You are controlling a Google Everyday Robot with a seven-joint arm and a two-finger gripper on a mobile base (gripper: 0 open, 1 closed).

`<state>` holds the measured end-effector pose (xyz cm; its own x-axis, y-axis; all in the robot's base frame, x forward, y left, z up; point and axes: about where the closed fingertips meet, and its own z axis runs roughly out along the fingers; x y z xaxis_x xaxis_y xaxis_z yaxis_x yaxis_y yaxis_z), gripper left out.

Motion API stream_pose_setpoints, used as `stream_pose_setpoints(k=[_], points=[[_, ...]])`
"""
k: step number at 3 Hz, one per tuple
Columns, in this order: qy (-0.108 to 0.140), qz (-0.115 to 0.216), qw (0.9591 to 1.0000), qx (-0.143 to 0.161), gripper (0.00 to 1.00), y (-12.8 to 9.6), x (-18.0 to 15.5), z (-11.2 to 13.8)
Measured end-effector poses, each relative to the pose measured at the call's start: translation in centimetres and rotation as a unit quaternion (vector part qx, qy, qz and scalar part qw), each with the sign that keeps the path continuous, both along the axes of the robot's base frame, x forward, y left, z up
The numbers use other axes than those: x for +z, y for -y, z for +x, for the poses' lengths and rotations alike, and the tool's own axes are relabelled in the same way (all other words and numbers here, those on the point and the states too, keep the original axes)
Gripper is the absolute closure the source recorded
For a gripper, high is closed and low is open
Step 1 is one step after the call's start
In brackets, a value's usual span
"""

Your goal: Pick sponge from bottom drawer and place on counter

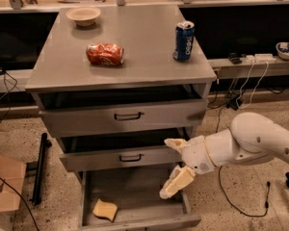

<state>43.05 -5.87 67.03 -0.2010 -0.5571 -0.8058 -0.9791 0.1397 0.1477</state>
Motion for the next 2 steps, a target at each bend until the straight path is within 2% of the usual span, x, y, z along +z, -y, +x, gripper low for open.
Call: stream_pose_setpoints(k=[1, 2], points=[[-0.024, 0.003, 0.9996, 0.011, 0.00, -1.6, -3.6, -0.2], [-0.050, 0.018, 0.9982, 0.026, 0.00, -3.2, -8.9, -0.5]])
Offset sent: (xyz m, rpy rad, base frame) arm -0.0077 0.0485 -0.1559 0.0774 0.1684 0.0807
